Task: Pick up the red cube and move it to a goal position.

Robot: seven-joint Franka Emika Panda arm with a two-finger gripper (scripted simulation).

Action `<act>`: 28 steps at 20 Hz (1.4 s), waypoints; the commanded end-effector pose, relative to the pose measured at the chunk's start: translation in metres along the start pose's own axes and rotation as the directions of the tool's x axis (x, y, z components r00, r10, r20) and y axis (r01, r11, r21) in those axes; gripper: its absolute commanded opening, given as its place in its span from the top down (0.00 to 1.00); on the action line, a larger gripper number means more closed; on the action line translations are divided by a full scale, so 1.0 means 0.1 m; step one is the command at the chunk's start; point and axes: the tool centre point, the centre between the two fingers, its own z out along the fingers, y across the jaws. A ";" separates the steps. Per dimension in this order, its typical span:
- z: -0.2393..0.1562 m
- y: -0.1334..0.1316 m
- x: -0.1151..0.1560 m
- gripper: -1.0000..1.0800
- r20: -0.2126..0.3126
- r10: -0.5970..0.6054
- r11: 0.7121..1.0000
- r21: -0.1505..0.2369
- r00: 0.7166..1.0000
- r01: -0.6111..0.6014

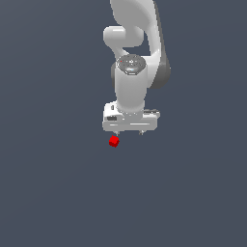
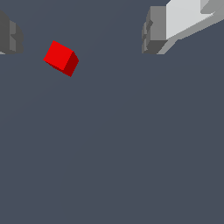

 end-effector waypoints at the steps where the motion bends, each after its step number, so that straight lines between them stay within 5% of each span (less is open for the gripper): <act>1: 0.00 0.00 0.00 0.04 0.000 0.000 1.000 0.000 1.000 0.000; 14: 0.49 0.28 -0.14 0.04 0.002 0.153 0.988 -0.010 0.988 -0.153; 28: 1.46 0.75 -0.53 0.04 0.003 0.438 0.899 -0.028 0.899 -0.438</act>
